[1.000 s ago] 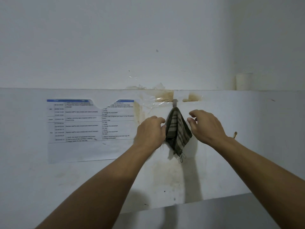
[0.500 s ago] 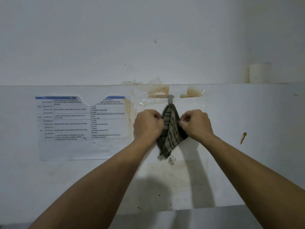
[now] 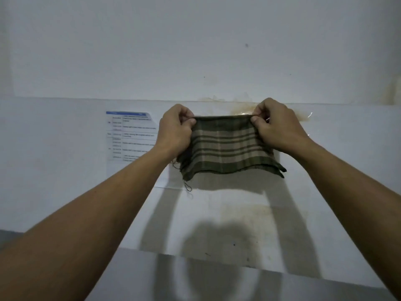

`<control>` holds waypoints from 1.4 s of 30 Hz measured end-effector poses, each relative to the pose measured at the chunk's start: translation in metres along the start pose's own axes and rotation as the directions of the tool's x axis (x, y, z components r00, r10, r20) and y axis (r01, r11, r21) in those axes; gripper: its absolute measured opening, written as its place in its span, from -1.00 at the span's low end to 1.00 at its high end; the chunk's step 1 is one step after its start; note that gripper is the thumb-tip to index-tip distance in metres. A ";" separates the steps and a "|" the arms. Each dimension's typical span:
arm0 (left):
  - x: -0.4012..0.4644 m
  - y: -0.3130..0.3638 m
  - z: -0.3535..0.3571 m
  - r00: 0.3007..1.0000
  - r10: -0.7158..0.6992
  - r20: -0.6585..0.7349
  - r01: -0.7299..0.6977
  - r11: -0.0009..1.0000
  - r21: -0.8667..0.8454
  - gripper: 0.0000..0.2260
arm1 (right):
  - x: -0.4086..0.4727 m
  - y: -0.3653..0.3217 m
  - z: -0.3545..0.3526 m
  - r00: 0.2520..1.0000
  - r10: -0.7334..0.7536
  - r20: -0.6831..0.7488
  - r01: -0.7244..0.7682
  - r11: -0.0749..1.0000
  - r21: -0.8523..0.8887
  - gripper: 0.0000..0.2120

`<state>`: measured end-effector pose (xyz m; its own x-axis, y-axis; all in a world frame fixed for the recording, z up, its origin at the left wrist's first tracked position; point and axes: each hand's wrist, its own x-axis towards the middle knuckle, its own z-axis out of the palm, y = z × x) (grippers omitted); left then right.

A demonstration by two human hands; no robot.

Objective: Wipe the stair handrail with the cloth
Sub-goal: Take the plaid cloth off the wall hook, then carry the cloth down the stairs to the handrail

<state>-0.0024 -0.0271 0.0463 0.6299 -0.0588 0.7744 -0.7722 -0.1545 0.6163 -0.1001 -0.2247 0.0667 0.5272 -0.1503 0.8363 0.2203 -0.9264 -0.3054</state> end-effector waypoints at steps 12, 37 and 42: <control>-0.087 -0.071 -0.254 0.918 -0.371 0.142 0.324 0.905 0.276 -0.76 | -0.027 -0.142 0.143 0.848 -0.304 0.434 0.126 0.911 0.393 -0.81; -0.421 0.034 -0.689 0.357 -0.157 -0.921 0.934 0.082 0.348 -0.64 | -0.279 -0.723 0.385 0.127 -0.989 0.079 -0.001 0.080 0.997 -0.64; -0.480 0.090 -0.690 0.193 0.042 -0.980 0.972 -0.142 0.186 -0.63 | -0.346 -0.803 0.358 -0.017 -0.983 -0.181 -0.012 -0.181 0.983 -0.66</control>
<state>-0.4318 0.6680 -0.1708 0.0077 0.9490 0.3152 0.7374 -0.2183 0.6393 -0.1658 0.6954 -0.1408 -0.3746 0.8509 0.3683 0.7607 0.5092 -0.4026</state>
